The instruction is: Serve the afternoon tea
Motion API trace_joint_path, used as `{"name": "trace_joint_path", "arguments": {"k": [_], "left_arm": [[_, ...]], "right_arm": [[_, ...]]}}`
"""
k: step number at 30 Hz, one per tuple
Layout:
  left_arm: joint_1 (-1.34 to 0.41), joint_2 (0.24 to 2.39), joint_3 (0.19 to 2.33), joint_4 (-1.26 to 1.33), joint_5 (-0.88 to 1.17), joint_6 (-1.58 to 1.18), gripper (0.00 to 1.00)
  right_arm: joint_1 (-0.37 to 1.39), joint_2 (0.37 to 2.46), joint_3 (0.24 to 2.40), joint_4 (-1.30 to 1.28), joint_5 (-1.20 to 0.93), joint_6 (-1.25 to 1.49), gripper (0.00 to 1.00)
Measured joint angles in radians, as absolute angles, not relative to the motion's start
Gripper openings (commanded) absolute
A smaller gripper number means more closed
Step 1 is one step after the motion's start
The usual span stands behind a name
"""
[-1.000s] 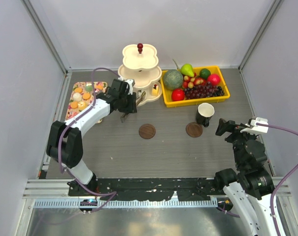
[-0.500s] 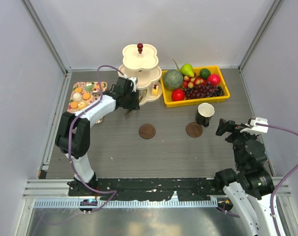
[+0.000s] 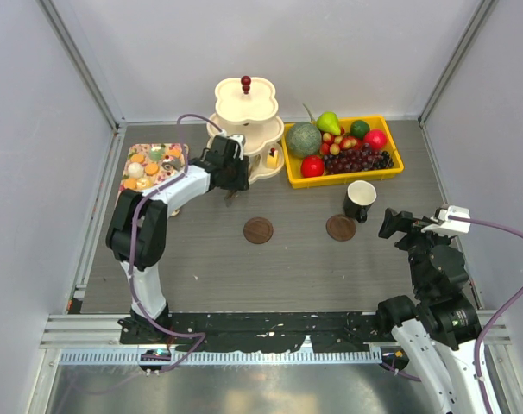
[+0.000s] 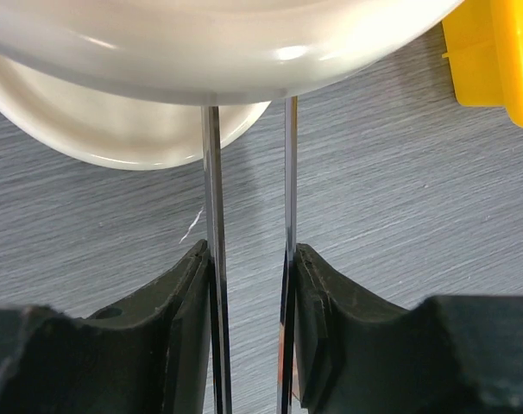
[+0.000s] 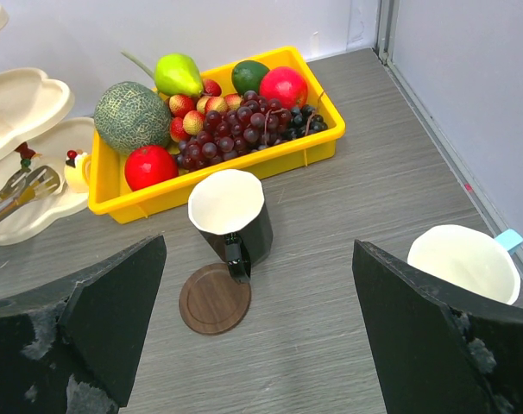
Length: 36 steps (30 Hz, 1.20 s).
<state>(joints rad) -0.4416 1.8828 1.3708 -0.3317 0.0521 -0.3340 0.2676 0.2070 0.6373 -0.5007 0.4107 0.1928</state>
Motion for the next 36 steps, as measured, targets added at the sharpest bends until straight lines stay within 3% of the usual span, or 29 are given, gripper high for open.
{"name": "trace_joint_path", "arguments": {"k": [12, 22, 36], "left_arm": [[-0.46, 1.903, 1.378, -0.328, 0.049, -0.341, 0.55], [-0.463, 1.887, 1.372, -0.344, 0.035, -0.355, 0.56], [-0.463, 1.618, 1.183, -0.451, 0.006, -0.379, 0.5]], "right_arm": [[0.268, 0.204, 0.634, -0.501, 0.411, 0.189, 0.96], [0.268, 0.196, 0.628, -0.497, 0.411, 0.189, 0.96], [0.268, 0.193, 0.627, -0.494, 0.411, 0.188, 0.96]]}}
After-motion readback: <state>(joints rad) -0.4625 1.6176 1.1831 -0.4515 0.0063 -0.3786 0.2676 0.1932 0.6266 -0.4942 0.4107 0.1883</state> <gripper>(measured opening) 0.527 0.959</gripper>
